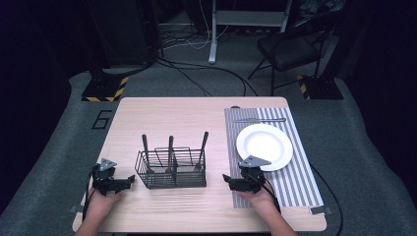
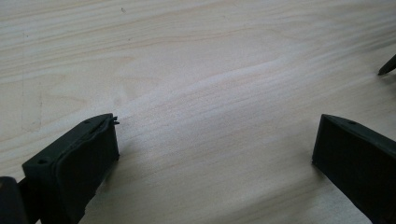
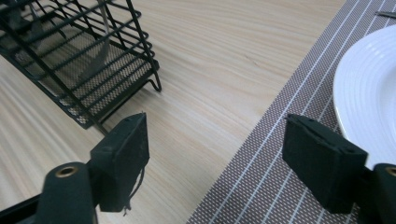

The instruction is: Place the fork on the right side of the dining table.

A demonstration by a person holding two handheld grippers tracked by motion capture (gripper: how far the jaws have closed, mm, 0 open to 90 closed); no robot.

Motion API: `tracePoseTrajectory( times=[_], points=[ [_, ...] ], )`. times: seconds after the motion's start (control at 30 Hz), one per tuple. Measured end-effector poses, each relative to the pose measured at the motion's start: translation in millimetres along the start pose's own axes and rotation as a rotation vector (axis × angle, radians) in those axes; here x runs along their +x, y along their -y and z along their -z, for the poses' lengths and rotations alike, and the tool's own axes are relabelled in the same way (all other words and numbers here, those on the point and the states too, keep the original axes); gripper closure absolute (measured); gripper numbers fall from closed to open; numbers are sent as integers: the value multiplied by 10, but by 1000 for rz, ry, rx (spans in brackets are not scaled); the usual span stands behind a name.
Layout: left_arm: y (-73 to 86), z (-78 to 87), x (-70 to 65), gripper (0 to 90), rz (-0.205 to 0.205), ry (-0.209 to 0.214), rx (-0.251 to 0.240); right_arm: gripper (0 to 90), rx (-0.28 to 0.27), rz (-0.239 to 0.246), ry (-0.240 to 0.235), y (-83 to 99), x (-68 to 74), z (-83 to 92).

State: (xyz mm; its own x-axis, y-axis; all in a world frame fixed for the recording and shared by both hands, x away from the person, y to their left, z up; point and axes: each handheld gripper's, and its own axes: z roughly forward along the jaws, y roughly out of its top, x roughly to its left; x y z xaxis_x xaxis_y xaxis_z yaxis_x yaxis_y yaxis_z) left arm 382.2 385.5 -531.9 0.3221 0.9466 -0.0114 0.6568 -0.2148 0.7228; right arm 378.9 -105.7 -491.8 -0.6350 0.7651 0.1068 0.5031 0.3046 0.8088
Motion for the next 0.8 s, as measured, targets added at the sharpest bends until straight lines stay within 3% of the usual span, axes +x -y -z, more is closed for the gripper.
tracePoseTrajectory(
  times=[0.27, 0.5, 0.8],
  points=[
    [0, 1, 0, 0, 0, 1, 2, 366, -5, 5, -33, -167, 20, 72],
    [0, 0, 0, 0, 0, 0, 0, 380, -37, -8, -50, -369, 10, 114],
    [0, 0, 0, 0, 0, 0, 0, 441, -75, 21, -55, -672, 27, 183]
  ],
)
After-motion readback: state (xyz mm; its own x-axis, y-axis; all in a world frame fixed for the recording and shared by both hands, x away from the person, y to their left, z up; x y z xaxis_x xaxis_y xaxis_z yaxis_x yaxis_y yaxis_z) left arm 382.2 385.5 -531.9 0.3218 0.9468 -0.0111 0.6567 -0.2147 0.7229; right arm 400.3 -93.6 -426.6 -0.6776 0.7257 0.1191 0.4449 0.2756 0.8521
